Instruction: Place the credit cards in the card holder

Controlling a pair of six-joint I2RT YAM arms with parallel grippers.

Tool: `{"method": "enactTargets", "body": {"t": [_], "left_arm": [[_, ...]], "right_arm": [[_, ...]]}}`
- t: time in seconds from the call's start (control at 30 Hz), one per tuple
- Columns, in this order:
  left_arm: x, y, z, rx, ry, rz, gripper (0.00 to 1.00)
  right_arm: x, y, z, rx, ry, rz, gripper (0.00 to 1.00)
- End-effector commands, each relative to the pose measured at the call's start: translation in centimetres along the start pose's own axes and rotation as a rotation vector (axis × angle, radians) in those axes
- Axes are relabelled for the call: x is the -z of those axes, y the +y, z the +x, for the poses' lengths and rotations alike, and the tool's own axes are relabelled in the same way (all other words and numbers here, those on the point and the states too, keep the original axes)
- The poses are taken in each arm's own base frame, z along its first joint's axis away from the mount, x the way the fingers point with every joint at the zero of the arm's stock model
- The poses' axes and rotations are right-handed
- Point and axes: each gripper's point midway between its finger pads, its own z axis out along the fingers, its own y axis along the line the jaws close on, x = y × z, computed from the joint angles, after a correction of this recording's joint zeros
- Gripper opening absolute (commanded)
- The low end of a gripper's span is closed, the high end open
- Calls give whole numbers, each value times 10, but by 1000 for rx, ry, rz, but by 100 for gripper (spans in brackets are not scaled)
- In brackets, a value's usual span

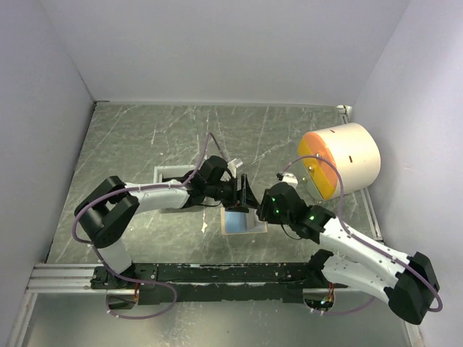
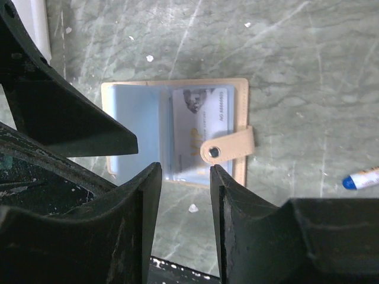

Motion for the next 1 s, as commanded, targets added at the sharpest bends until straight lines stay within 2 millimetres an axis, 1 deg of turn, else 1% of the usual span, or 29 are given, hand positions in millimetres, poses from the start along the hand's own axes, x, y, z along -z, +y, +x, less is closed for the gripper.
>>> {"method": "enactTargets", "body": {"t": [0.0,0.1,0.23,0.33,0.4,0.43,0.57,0.63,0.77,0.97], "left_arm": [[-16,3,-8,-6,-29,-17,76],[-18,5,-8,-16,-25,-36,77],[-15,7,-11,-29,-40,-68,76],[-4,15,-16,-46,-80,-149,76],[10,26,-22,-60,-119,-251,75],[20,30,-28,-72,-152,-295,75],[57,47,-42,-91,-216,-426,74],[81,58,-47,-83,-240,-481,74],[134,82,-63,-47,-306,-559,73],[215,116,-86,22,-410,-668,71]], "right_arm": [[21,15,-13,-10,-40,-68,40],[27,20,-19,-17,-63,-95,40],[30,27,-26,-25,-83,-123,40],[30,34,-32,-35,-96,-141,41],[27,38,-36,-48,-102,-139,41],[25,40,-39,-51,-105,-141,41],[14,57,-48,-65,-106,-160,41],[7,67,-53,-64,-98,-169,41],[-14,89,-62,-56,-69,-170,41],[-43,132,-75,-38,-50,-193,41]]}}
